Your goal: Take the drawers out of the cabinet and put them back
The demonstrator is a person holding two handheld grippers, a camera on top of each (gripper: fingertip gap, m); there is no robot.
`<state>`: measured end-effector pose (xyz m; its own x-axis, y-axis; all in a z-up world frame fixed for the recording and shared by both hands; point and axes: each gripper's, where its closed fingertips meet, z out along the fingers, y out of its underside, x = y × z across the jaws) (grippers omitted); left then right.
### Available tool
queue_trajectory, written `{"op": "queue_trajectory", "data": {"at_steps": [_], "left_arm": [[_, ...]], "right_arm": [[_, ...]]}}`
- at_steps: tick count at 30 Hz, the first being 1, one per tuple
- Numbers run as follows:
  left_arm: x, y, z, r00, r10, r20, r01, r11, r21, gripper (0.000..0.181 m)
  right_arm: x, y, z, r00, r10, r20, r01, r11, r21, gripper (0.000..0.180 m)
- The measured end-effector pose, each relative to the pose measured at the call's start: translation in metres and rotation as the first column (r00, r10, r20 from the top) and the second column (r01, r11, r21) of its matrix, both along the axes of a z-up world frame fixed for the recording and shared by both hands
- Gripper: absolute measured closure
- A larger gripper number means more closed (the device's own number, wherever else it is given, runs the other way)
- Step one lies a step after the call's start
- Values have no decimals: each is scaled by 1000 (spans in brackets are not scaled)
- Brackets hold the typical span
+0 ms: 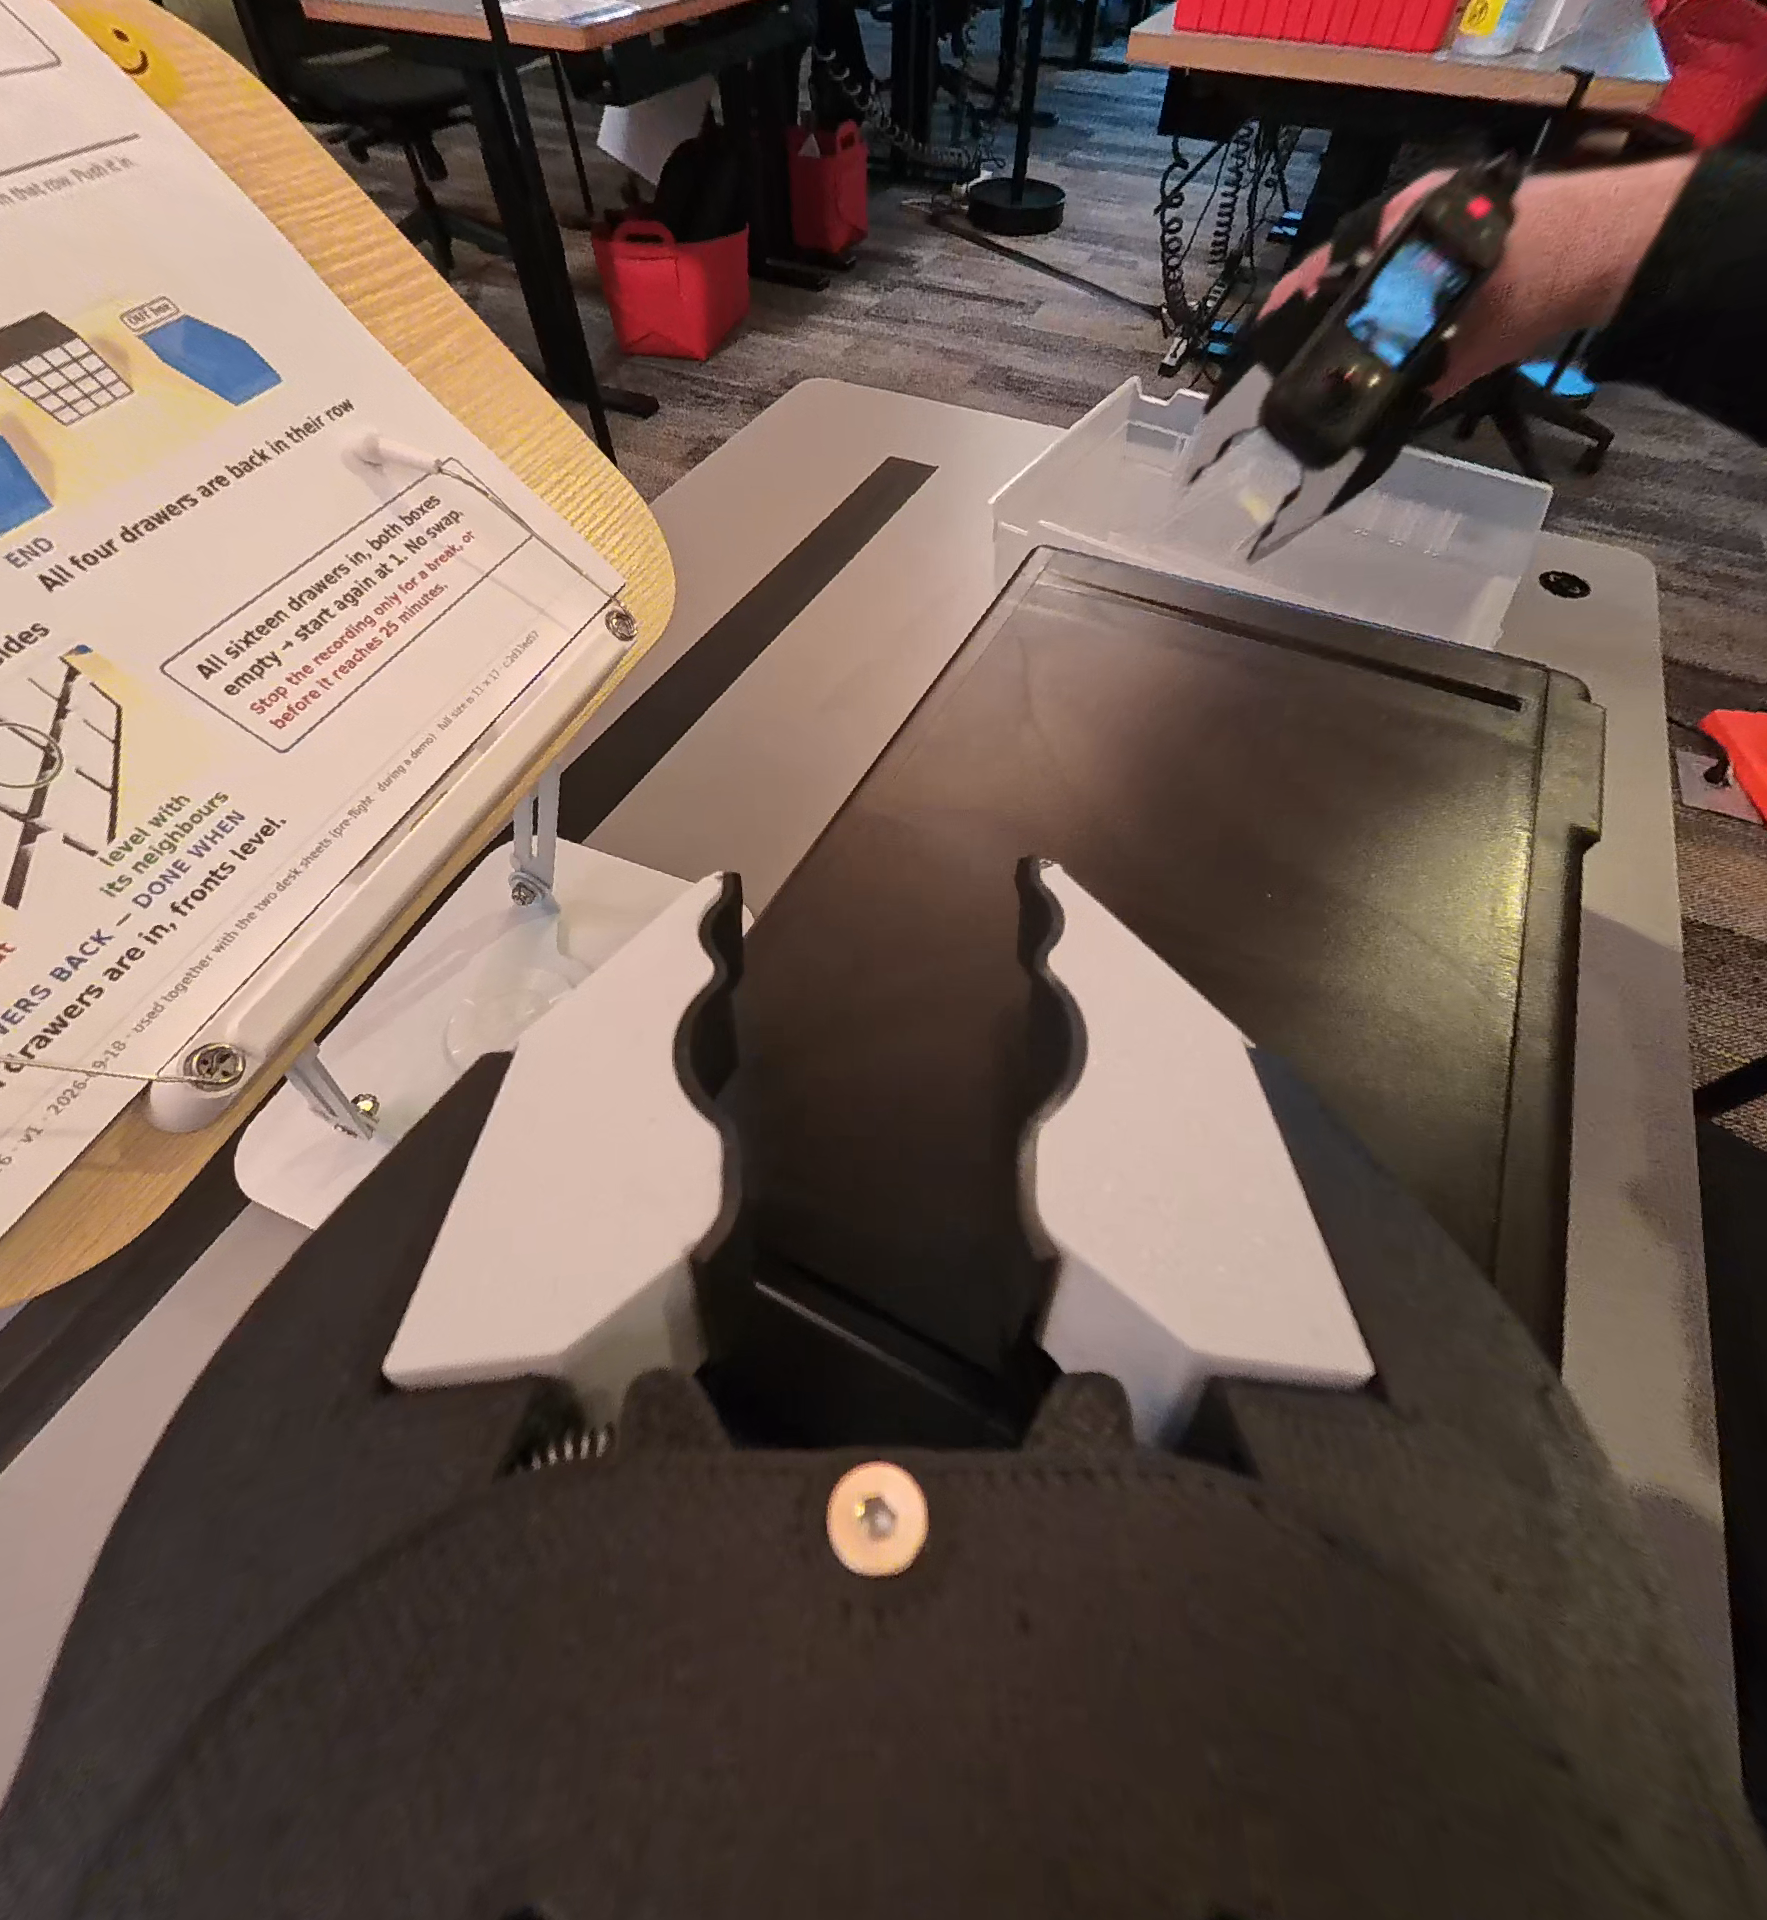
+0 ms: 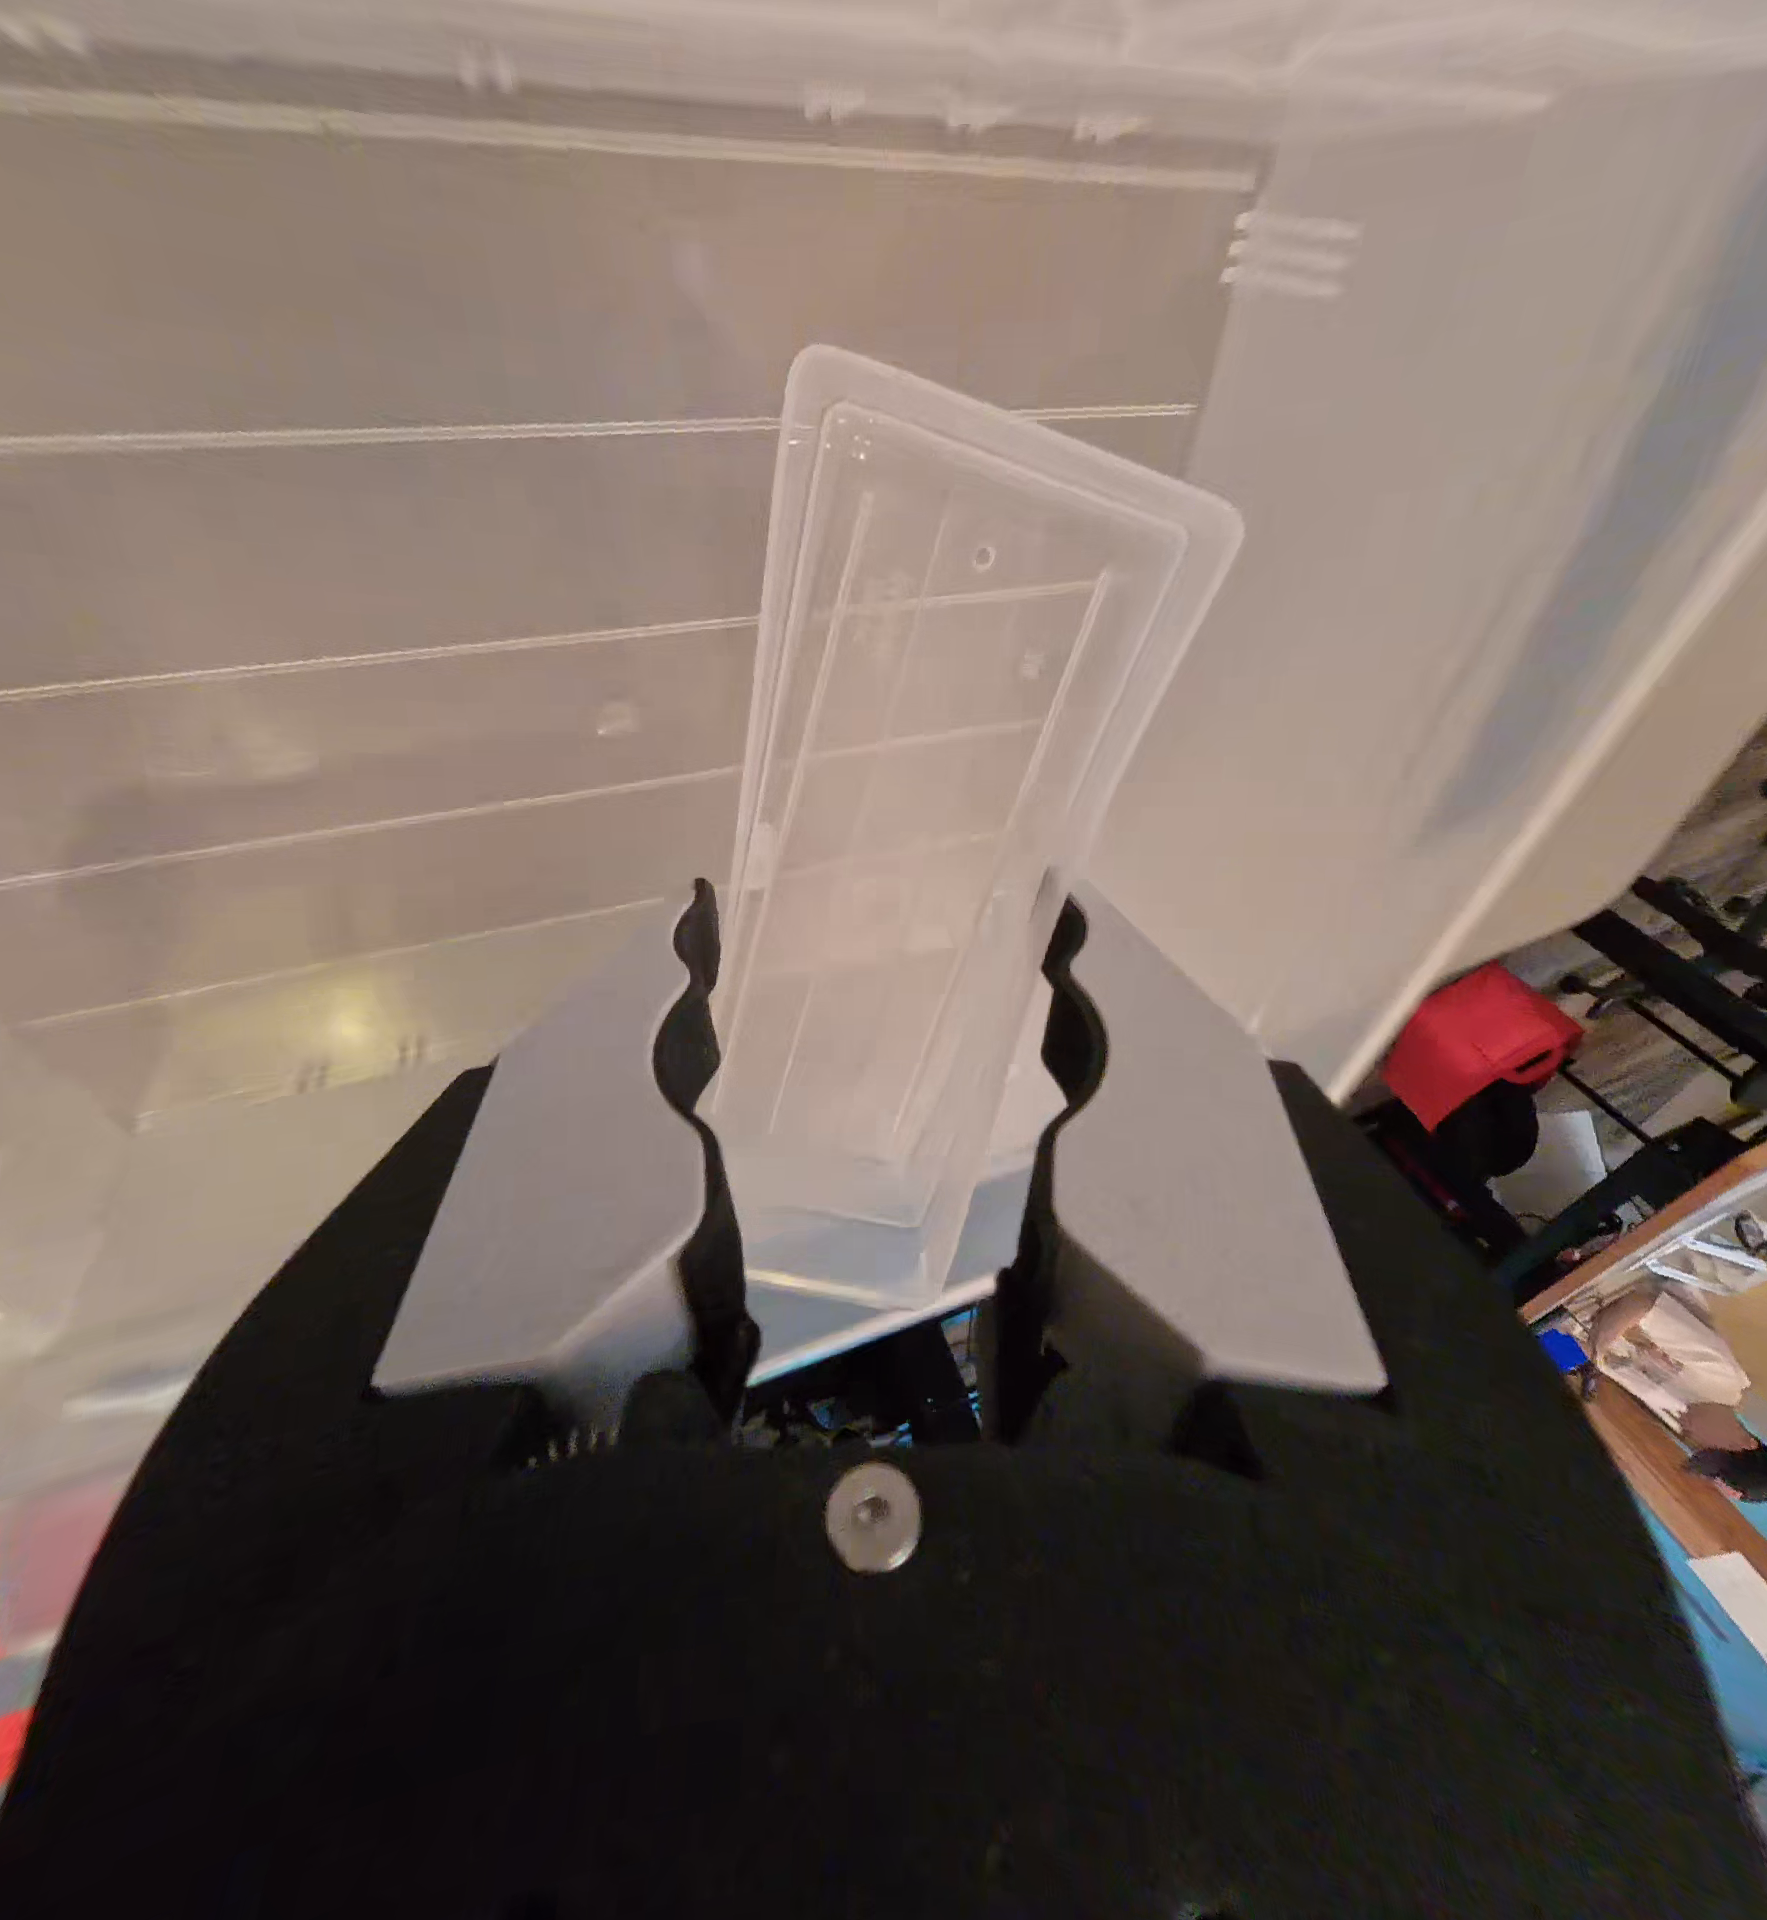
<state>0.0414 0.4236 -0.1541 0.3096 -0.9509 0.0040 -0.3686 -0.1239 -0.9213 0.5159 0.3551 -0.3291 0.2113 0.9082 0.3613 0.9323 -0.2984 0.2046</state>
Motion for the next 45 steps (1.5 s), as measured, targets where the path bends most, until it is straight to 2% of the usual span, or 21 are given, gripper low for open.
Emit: {"op": "queue_trajectory", "data": {"at_steps": [4, 8, 10, 12, 14, 17, 20, 23, 25, 28, 31, 33, 35, 37, 39, 43, 45], "left_arm": [[0, 0, 1, 1000, 3, 10, -3, 1000, 3, 128], [0, 1, 1, 1000, 4, 10, -4, 1000, 5, 130], [0, 1, 1, 1000, 4, 9, -4, 1000, 5, 130], [0, 1, 1, 1000, 4, 8, -4, 1000, 5, 130], [0, 1, 1, 1000, 6, 10, -6, 1000, 5, 130], [0, 1, 1, 1000, 7, 15, -7, 1000, 6, 130], [0, 1, 1, 1000, 6, 16, -6, 1000, 7, 130], [0, 1, 2, 1000, 5, 20, -5, 1000, 9, 130], [-1, 1, 2, 1000, 5, 25, -5, 1000, 11, 131], [-1, 1, 2, 1000, 6, 23, -6, 1000, 10, 130], [-1, 1, 2, 1000, 7, 27, -7, 1000, 11, 130], [-1, 1, 2, 1000, 8, 30, -8, 1000, 11, 131], [-1, 1, 3, 999, 9, 33, -9, 1000, 12, 131], [-1, 1, 3, 999, 10, 36, -10, 1000, 13, 131], [-1, 1, 3, 999, 10, 43, -10, 1000, 15, 131], [-1, 1, 3, 999, 11, 44, -12, 1000, 15, 131], [-1, 1, 4, 999, 10, 47, -11, 1000, 17, 132]], "right_arm": [[4, 13, -29, 999, 45, 7, -45, 999, -30, 117], [16, 24, -44, 996, 58, 65, -56, 998, -29, 114], [23, 35, -44, 994, 55, 95, -57, 998, 18, 111], [30, 48, -38, 992, 29, 125, -40, 995, 86, 97], [35, 51, -31, 990, -22, 137, 5, 993, 118, 94], [29, 47, -8, 993, -63, 99, 44, 981, 191, 95], [3, 36, 43, 997, -74, 9, 67, 938, 341, 103], [-67, 12, 110, 988, 39, -147, 43, 857, 514, 111], [-139, -15, 155, 950, 218, -222, -36, 786, 618, 121], [-274, -74, 197, 772, 558, -304, -196, 664, 722, 133], [-377, -113, 183, 663, 719, -208, -366, 553, 749, 139], [-435, -122, 154, 616, 772, -158, -433, 499, 750, 158], [-481, -119, 121, 593, 803, -53, -501, 420, 756, 157], [-516, -106, 101, 571, 816, 88, -538, 292, 791, 151], [-539, -92, 84, 552, 818, 162, -556, 217, 802, 148], [-552, -51, 74, 614, 762, 209, -520, 191, 833, 150], [-555, -43, 76, 617, 757, 214, -498, 166, 851, 154]]}}
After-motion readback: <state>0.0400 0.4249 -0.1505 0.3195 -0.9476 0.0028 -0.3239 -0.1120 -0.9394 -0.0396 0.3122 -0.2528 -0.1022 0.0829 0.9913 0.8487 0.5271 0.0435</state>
